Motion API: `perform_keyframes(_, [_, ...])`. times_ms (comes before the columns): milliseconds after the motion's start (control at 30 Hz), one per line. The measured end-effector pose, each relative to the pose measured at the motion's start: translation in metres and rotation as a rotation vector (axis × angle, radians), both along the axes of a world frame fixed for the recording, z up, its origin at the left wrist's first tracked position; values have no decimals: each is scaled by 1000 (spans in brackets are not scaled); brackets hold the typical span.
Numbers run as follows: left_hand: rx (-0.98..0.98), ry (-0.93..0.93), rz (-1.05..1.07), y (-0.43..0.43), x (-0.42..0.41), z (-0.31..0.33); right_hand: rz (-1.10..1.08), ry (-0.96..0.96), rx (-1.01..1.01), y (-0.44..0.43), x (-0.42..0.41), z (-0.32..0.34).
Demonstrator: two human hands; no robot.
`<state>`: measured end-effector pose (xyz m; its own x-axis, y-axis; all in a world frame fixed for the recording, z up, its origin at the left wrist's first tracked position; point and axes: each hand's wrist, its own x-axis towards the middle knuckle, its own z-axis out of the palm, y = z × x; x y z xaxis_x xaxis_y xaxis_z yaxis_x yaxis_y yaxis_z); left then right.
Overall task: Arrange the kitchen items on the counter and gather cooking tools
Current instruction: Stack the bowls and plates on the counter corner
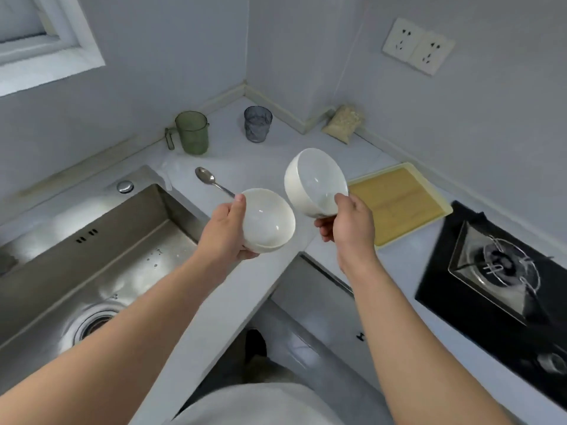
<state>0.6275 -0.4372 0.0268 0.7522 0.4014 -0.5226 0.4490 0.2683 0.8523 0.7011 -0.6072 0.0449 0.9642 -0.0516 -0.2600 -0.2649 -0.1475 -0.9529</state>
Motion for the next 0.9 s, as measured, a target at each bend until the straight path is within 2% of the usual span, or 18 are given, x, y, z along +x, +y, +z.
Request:
perform_keyframes(200, [-43,-56,-247,-70,-46,6,-127,1,-96,-54,-100,11])
perform_keyframes(467, [-8,-142,-598,-189,-90,14,-356,-77,-365,-165,-189,22])
perform_keyframes(733, [25,-253,-843,-328,-130,37,-647,-77,-414,-288,-279,40])
perform_keyframes(900, [-4,-296,-1024,-446,-180,44,-800,-77,-400,-393,-347,39])
